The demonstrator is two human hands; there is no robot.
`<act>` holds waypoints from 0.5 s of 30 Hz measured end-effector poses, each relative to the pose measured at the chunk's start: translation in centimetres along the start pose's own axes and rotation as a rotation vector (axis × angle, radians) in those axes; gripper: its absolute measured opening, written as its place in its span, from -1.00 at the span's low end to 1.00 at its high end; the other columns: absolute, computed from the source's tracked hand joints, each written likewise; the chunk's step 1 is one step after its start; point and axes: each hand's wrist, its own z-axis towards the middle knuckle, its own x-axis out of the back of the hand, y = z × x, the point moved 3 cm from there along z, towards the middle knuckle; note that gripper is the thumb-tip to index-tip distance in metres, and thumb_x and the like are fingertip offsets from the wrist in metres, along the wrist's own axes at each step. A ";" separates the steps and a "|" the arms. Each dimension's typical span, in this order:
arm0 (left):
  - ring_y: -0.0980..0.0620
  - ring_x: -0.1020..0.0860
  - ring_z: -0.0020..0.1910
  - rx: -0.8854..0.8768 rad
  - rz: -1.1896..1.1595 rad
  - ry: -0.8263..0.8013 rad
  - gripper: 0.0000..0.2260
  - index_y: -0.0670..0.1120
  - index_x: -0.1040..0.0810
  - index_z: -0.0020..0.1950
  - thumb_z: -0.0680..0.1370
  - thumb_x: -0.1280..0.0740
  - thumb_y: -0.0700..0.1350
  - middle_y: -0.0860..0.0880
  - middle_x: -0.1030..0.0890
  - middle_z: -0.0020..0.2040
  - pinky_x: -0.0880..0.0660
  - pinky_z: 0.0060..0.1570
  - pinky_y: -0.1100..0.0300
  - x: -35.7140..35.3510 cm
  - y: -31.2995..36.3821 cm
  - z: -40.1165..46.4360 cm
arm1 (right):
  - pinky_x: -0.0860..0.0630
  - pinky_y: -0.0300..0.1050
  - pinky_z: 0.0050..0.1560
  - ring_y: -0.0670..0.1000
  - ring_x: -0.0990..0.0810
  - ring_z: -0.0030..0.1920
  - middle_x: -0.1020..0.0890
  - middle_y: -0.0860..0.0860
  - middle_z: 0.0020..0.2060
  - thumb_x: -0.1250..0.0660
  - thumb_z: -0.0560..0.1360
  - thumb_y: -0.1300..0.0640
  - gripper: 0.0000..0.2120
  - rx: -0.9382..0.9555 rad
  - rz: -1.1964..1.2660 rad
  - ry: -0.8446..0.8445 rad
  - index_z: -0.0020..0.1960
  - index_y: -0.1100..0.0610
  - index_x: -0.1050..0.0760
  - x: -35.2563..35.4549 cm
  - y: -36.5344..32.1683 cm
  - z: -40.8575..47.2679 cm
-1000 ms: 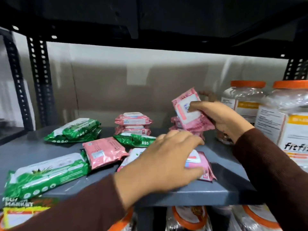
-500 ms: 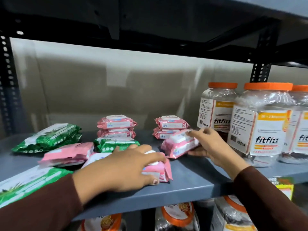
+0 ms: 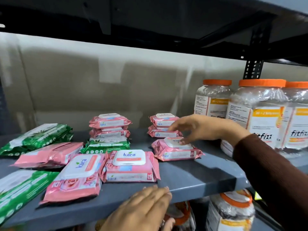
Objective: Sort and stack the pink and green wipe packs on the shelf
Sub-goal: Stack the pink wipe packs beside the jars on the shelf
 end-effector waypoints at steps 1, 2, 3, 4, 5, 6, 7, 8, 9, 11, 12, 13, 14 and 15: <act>0.19 -0.60 0.17 -0.003 0.019 0.023 -0.58 0.10 -0.63 0.16 0.60 -0.03 0.17 0.16 -0.68 0.16 -0.35 0.27 0.33 -0.8 -0.1 -0.2 | -0.43 -0.18 0.33 -0.16 -0.57 0.25 -0.65 -0.20 0.19 -0.55 0.40 0.19 -0.57 0.018 0.005 -0.075 0.18 -0.17 -0.60 -0.7 -0.1 0.8; 0.16 -0.56 0.20 0.006 0.021 0.058 -0.57 0.07 -0.68 0.13 0.60 -0.04 0.15 0.13 -0.68 0.17 -0.28 0.31 0.31 -1.4 -0.3 -0.3 | -0.42 -0.15 0.36 -0.15 -0.57 0.25 -0.65 -0.21 0.20 -0.54 0.41 0.18 -0.57 0.008 -0.039 -0.112 0.19 -0.19 -0.62 -1.3 -0.1 1.4; 0.15 -0.51 0.23 0.006 0.029 0.093 -0.58 0.06 -0.68 0.13 0.60 -0.05 0.13 0.12 -0.68 0.18 -0.22 0.34 0.30 -1.7 -0.6 -0.4 | -0.44 -0.11 0.34 -0.13 -0.59 0.22 -0.66 -0.21 0.17 -0.54 0.41 0.13 -0.59 -0.022 -0.090 -0.118 0.18 -0.22 -0.63 -1.5 0.2 1.8; 0.14 -0.47 0.26 -0.008 0.053 0.111 -0.60 0.06 -0.63 0.17 0.61 -0.05 0.12 0.11 -0.66 0.21 -0.19 0.36 0.29 -2.0 -0.9 -0.5 | -0.47 -0.08 0.30 -0.11 -0.60 0.17 -0.67 -0.21 0.14 -0.53 0.40 0.07 -0.62 -0.061 -0.132 -0.104 0.15 -0.26 -0.63 -1.4 0.4 1.8; 0.13 -0.44 0.30 -0.043 0.086 0.126 -0.64 0.06 -0.56 0.22 0.62 -0.03 0.11 0.11 -0.62 0.25 -0.17 0.37 0.28 -2.2 -1.1 -0.6 | -0.51 -0.06 0.24 -0.08 -0.62 0.11 -0.68 -0.19 0.08 -0.53 0.38 0.01 -0.67 -0.114 -0.179 -0.071 0.11 -0.27 -0.64 -1.2 0.9 1.8; 0.13 -0.41 0.32 -0.078 0.115 0.123 -0.66 0.06 -0.49 0.25 0.65 -0.01 0.09 0.12 -0.58 0.28 -0.17 0.38 0.27 -2.3 -1.4 -0.6 | -0.56 -0.04 0.15 -0.04 -0.64 0.05 -0.69 -0.15 0.01 -0.51 0.36 -0.07 -0.73 -0.177 -0.235 -0.026 0.05 -0.24 -0.67 -0.9 1.1 1.9; 0.14 -0.41 0.32 -0.106 0.138 0.118 -0.67 0.06 -0.45 0.27 0.67 0.03 0.06 0.13 -0.56 0.30 -0.18 0.37 0.25 -2.4 -1.7 -0.6 | -0.61 -0.04 0.03 0.01 -0.67 -0.04 -0.70 -0.11 -0.09 -0.50 0.33 -0.14 -0.78 -0.255 -0.274 0.031 -0.03 -0.15 -0.67 -0.7 1.5 1.9; 0.15 -0.42 0.31 -0.121 0.150 0.116 -0.67 0.06 -0.43 0.28 0.69 0.06 0.04 0.14 -0.56 0.30 -0.18 0.35 0.24 -2.5 -1.9 -0.6 | -0.64 -0.07 -0.12 0.06 -0.69 -0.15 -0.69 -0.05 -0.19 -0.48 0.31 -0.20 -0.74 -0.332 -0.289 0.088 -0.11 -0.06 -0.65 -0.6 1.7 2.0; 0.16 -0.42 0.29 -0.127 0.158 0.126 -0.66 0.06 -0.42 0.28 0.70 0.09 0.02 0.15 -0.56 0.30 -0.18 0.33 0.24 -2.6 -2.1 -0.7 | -0.62 -0.12 -0.28 0.08 -0.70 -0.28 -0.68 -0.01 -0.28 -0.45 0.33 -0.24 -0.69 -0.413 -0.269 0.135 -0.15 0.00 -0.62 -0.8 1.8 2.2; 0.16 -0.42 0.29 -0.123 0.174 0.153 -0.65 0.06 -0.41 0.29 0.70 0.12 -0.01 0.16 -0.51 0.31 -0.17 0.34 0.24 -2.9 -2.3 -0.7 | -0.54 -0.20 -0.47 0.06 -0.63 -0.48 -0.63 0.02 -0.42 -0.38 0.43 -0.26 -0.61 -0.549 -0.201 0.159 -0.09 0.08 -0.59 -1.7 1.9 2.3; 0.15 -0.42 0.29 -0.118 0.199 0.168 -0.65 0.05 -0.40 0.30 0.70 0.12 -0.01 0.15 -0.49 0.31 -0.16 0.34 0.23 -3.3 -2.5 -0.7 | -0.53 -0.21 -0.48 0.06 -0.60 -0.51 -0.62 0.03 -0.45 -0.33 0.47 -0.27 -0.57 -0.592 -0.174 0.161 -0.07 0.11 -0.59 -1.8 1.9 2.3; 0.13 -0.42 0.29 -0.117 0.225 0.192 -0.65 0.03 -0.39 0.32 0.70 0.12 -0.02 0.14 -0.49 0.31 -0.15 0.35 0.21 -3.8 -2.7 -1.0 | -0.52 -0.20 -0.45 0.07 -0.59 -0.50 -0.62 0.04 -0.45 -0.29 0.49 -0.28 -0.54 -0.630 -0.173 0.163 -0.08 0.13 -0.59 -1.8 1.9 2.1; 0.12 -0.43 0.29 -0.121 0.261 0.206 -0.65 0.02 -0.37 0.35 0.70 0.12 -0.02 0.13 -0.50 0.31 -0.16 0.37 0.19 -4.2 -2.7 -1.2 | -0.54 -0.18 -0.40 0.08 -0.60 -0.47 -0.64 0.05 -0.44 -0.27 0.50 -0.29 -0.52 -0.640 -0.188 0.168 -0.13 0.15 -0.60 -1.4 1.8 1.6; 0.10 -0.45 0.30 -0.136 0.294 0.223 -0.65 0.00 -0.37 0.36 0.70 0.11 -0.02 0.11 -0.52 0.31 -0.18 0.37 0.17 -4.7 -2.5 -1.3 | -0.56 -0.16 -0.32 0.07 -0.63 -0.41 -0.66 0.05 -0.41 -0.27 0.49 -0.29 -0.52 -0.615 -0.212 0.178 -0.15 0.14 -0.61 -0.7 1.9 0.9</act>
